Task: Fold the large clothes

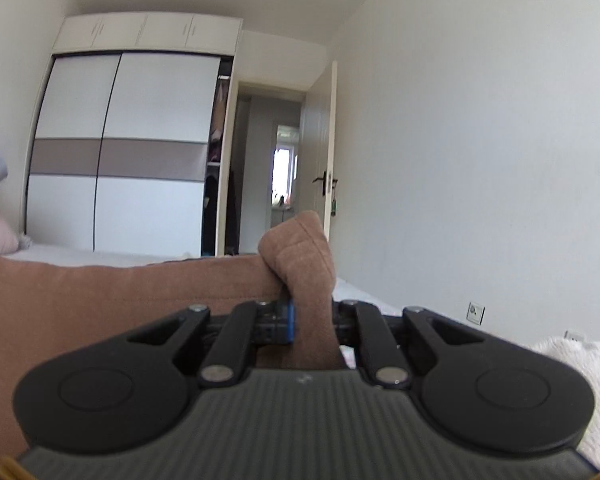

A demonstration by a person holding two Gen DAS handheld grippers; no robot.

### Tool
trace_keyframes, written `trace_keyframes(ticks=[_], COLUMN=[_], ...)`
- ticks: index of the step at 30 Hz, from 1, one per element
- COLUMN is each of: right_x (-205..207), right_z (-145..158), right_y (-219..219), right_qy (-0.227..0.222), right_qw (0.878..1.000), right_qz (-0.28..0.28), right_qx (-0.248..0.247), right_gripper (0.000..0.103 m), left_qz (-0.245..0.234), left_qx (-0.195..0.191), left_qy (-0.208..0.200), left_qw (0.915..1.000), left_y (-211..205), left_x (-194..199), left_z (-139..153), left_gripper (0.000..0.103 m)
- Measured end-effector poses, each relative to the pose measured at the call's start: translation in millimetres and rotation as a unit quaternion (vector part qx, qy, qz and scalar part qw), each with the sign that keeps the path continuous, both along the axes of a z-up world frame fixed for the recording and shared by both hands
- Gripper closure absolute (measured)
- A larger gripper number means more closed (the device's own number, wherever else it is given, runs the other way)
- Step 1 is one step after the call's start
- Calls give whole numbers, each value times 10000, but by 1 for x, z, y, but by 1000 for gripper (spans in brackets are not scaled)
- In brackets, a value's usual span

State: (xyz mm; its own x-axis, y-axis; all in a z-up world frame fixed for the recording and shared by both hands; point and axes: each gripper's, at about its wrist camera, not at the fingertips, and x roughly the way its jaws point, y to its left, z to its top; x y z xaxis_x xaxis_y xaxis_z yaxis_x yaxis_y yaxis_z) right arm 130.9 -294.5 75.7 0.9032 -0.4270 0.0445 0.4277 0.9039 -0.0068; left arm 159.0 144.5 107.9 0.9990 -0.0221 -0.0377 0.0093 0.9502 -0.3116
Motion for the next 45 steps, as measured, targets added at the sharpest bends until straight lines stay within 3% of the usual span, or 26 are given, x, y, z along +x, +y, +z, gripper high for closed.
trace_keyframes(ticks=[4, 8, 11, 15, 17, 19, 22, 24, 27, 28, 31, 33, 36, 39, 42, 45], right_x=[54, 119, 167, 231, 262, 289, 330, 343, 338, 324, 294, 275, 244, 222, 225, 248], right_z=[23, 26, 12, -27, -50, -75, -92, -91, -93, -95, -101, -96, -75, -53, -43, -57], right_y=[-7, -6, -1, 5, 2, -2, -15, -30, -60, -73, -107, -125, -124, -101, -49, -10], right_qy=[-183, -159, 20, 520, 871, 1325, 2306, 2478, 2448, 2338, 1898, 1606, 1463, 1369, 1599, 2174], right_qw=[9998, 9994, 9984, 9939, 9912, 9872, 9725, 9685, 9618, 9587, 9452, 9412, 9586, 9730, 9775, 9696], right_qz=[-56, -177, -201, -167, -119, -88, 17, 168, 387, 457, 429, 331, 142, 315, 747, 884], right_qx=[63, -262, -528, -962, -991, -878, -335, 161, 1161, 1556, 2622, 2952, 2437, 1831, 1151, 688], right_gripper=[94, 94, 94, 93, 93, 93, 89, 84, 76, 73, 52, 52, 52, 52, 52, 53], left_qz=[237, 555, 800, 911, 902, 778, 671, 684, 697, 732, 910, 1032, 880, 198, -548, -682], left_qx=[217, 362, 593, 1168, 1344, 996, 278, -316, -709, -672, -613, -332, 410, 858, 1085, 1325], left_qy=[-208, -187, -6, 471, 955, 1677, 2437, 2617, 2660, 2682, 2632, 2515, 2205, 1973, 1898, 2217], left_qw=[9993, 9976, 9950, 9878, 9822, 9777, 9671, 9622, 9588, 9582, 9585, 9618, 9706, 9764, 9743, 9636], left_y=[-12, -24, -31, -42, -43, -33, -7, 8, 17, 16, 17, 17, 2, -26, -60, -72], left_x=[55, 118, 167, 228, 254, 280, 304, 307, 309, 309, 301, 289, 265, 244, 234, 244], left_z=[10, -5, -37, -103, -138, -155, -167, -176, -180, -179, -167, -147, -118, -98, -100, -124], left_gripper=[94, 94, 94, 93, 93, 91, 87, 83, 80, 77, 70, 71, 73, 69, 51, 50])
